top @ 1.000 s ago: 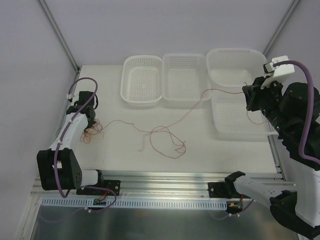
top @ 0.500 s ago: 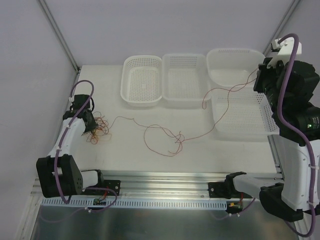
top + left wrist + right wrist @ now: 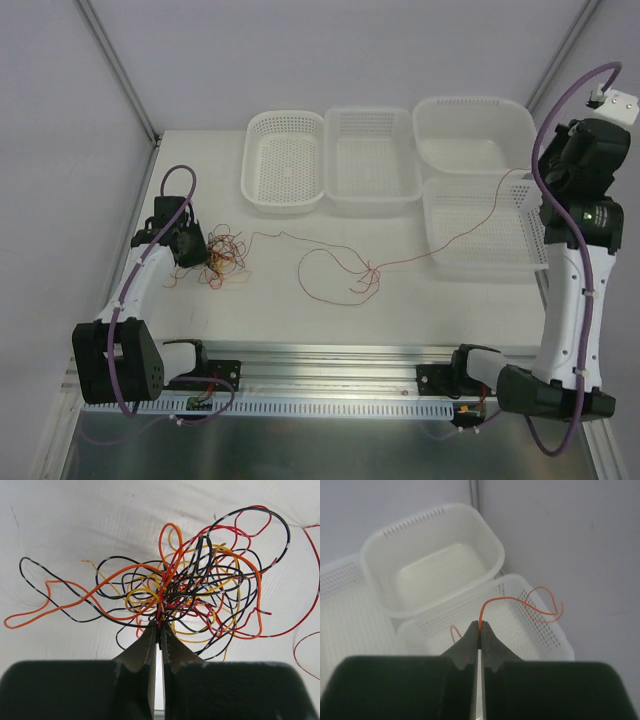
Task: Untangle the cables
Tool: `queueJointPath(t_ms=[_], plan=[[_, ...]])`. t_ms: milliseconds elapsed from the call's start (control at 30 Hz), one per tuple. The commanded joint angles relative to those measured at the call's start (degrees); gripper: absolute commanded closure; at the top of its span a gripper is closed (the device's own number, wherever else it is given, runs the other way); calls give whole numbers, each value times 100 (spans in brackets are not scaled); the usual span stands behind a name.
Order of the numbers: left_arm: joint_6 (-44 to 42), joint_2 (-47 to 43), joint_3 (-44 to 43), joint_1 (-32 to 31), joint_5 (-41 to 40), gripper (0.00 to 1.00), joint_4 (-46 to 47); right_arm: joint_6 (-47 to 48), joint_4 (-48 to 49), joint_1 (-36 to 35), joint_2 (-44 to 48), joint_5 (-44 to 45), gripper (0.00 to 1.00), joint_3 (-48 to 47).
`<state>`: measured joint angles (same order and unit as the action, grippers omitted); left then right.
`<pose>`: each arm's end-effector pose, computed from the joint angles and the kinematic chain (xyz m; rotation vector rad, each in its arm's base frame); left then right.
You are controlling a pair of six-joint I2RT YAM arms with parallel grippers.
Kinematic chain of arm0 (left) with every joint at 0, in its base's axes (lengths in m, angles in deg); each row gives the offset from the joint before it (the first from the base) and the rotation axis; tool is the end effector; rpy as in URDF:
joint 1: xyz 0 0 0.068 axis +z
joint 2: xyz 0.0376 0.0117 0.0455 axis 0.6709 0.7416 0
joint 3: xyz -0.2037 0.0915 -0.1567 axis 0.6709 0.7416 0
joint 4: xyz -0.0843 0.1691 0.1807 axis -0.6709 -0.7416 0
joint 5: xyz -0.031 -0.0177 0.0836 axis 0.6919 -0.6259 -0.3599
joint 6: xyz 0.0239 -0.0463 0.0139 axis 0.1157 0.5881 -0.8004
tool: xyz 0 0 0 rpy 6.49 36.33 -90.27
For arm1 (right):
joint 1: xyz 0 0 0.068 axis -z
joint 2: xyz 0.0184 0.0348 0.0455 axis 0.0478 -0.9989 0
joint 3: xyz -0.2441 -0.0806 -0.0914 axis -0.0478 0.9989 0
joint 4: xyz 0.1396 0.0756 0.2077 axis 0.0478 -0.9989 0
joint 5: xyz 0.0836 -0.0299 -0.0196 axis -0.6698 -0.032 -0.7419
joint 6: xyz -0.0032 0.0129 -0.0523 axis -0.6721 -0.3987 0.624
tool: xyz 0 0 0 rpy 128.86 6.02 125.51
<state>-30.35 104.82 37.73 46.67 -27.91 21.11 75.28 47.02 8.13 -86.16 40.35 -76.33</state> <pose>0.2384 0.0170 0.2355 -0.3797 2.4617 -0.1351 0.1941 -0.0299 0.5254 0.1668 1.6672 -0.4930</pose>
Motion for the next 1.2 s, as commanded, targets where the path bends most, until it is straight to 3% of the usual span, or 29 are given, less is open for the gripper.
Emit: queueJointPath(t_ms=[0,67,100,133,167,267,367,500,600,867,1000,1167], plan=[[-75,-46,-17,-14,183,100,110,-980,487,506,-351,-436,99,897],[-75,-81,10,-14,122,100,110,-1104,426,683,-719,-534,99,1248],[-75,-99,10,-23,87,100,110,-1340,347,709,-861,-560,94,1294],[-75,-116,10,-14,43,100,110,-1368,120,718,-967,-586,86,1320],[-75,-125,10,-14,34,100,110,-1403,31,718,-1055,-621,69,1347],[-75,-152,-8,-5,33,100,110,-1527,-163,692,-1179,-867,40,1583],[-57,-204,-8,-23,33,100,110,-1378,-234,385,-916,-991,27,1917],[-49,-213,1,-5,25,100,110,-1184,-172,-500,-494,-1491,24,2339],[-40,-222,1,-14,16,100,110,-1630,-93,-1203,-204,-1536,24,2857],[-22,-239,10,-14,7,100,110,-3862,1022,-2797,737,72,19,4956],[-13,-266,18,-5,33,100,110,-4811,1286,-3376,466,467,16,5293],[-5,-275,18,-5,25,100,110,-5393,1603,-3588,-141,723,19,5398]])
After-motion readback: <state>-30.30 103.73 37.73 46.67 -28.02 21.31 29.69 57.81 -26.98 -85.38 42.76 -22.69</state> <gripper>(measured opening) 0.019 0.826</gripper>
